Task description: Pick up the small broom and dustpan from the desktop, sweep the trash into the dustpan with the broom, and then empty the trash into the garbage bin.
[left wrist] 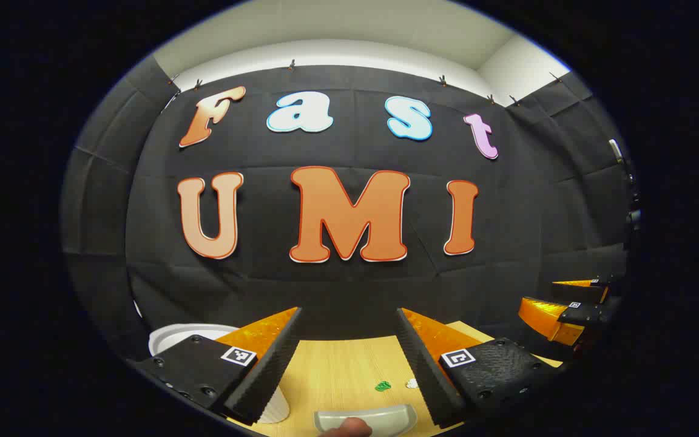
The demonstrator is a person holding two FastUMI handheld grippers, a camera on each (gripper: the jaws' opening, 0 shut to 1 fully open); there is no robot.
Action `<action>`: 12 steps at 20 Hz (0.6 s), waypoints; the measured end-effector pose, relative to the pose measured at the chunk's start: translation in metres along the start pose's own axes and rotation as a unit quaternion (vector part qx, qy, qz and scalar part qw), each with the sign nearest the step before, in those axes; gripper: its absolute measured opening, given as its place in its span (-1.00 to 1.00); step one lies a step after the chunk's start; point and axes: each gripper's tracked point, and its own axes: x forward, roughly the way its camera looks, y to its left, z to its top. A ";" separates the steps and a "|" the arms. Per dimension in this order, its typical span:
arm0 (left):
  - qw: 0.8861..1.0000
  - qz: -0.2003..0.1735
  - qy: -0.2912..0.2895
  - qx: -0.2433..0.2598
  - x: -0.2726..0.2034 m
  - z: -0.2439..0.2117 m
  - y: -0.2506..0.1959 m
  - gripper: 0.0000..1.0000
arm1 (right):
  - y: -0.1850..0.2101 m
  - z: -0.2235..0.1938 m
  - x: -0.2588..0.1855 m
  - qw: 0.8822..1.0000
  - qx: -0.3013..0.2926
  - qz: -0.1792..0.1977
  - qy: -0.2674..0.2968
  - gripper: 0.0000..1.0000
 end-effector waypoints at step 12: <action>0.996 0.059 0.015 -0.059 -0.019 -0.014 -0.019 0.84 | 0.008 -0.002 0.003 1.000 -0.006 0.022 -0.006 0.85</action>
